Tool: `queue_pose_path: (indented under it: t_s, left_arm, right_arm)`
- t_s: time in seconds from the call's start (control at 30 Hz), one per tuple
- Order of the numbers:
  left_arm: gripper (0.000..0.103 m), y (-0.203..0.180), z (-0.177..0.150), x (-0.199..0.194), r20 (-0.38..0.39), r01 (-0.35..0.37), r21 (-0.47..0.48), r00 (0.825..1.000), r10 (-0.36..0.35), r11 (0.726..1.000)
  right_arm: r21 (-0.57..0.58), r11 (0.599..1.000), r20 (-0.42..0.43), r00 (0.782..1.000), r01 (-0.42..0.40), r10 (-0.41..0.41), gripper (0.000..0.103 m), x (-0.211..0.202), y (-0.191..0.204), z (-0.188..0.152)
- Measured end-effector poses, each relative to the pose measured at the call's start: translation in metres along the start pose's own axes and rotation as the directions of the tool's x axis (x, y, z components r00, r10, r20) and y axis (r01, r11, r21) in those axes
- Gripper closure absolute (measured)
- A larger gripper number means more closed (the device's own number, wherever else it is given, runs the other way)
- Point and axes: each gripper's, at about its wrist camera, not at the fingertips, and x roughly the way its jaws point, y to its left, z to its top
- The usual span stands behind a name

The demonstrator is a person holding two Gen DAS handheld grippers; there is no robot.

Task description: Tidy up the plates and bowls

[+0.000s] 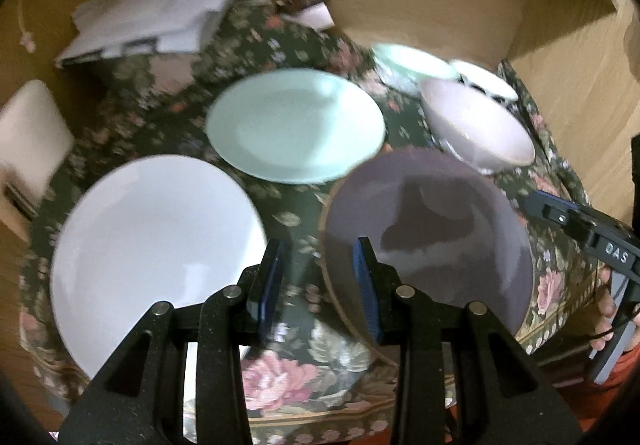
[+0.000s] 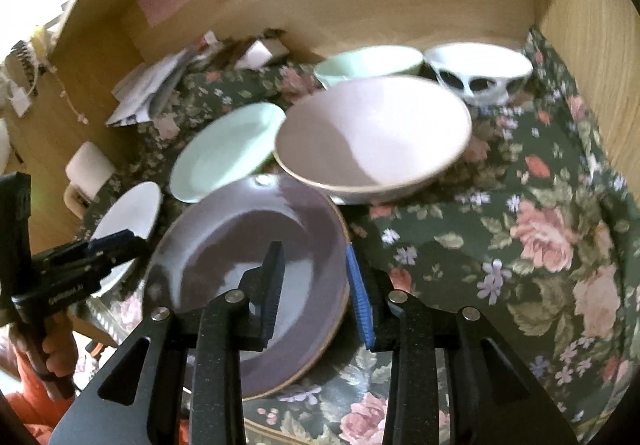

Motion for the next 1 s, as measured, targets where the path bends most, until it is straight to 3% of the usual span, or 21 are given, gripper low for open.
queue_pose_path:
  t_s: [0.3,0.43,0.63,0.7,0.87,0.93,1.0]
  left_arm:
    - [0.065,0.051,0.011,-0.051,0.098,-0.088,-0.098,0.99,0.097,0.991]
    - [0.063,0.081,0.005,-0.078,0.12,-0.177,-0.135,0.974,0.194,0.975]
    - [0.056,0.124,-0.018,-0.095,0.085,-0.271,-0.21,0.952,0.294,0.939]
    - [0.049,0.137,-0.027,-0.094,0.062,-0.288,-0.241,0.949,0.311,0.927]
    - [0.039,0.157,-0.05,-0.082,0.024,-0.296,-0.295,0.948,0.317,0.908]
    - [0.035,0.159,-0.056,-0.077,0.021,-0.294,-0.3,0.949,0.315,0.907]
    - [0.035,0.16,-0.061,-0.069,0.015,-0.282,-0.293,0.954,0.299,0.914]
  right_arm:
    - [-0.134,0.987,0.027,0.995,-0.093,0.097,0.066,0.003,0.053,0.014]
    - [-0.189,0.972,0.017,0.989,-0.143,0.148,0.063,0.012,0.08,0.018]
    - [-0.254,0.943,-0.035,0.976,-0.216,0.214,0.058,0.033,0.116,0.019]
    - [-0.27,0.935,-0.056,0.973,-0.232,0.225,0.056,0.043,0.126,0.02]
    - [-0.288,0.924,-0.115,0.967,-0.253,0.228,0.053,0.066,0.143,0.02]
    - [-0.289,0.924,-0.13,0.967,-0.25,0.221,0.045,0.074,0.147,0.021]
    - [-0.291,0.925,-0.148,0.966,-0.246,0.211,0.044,0.083,0.151,0.021]
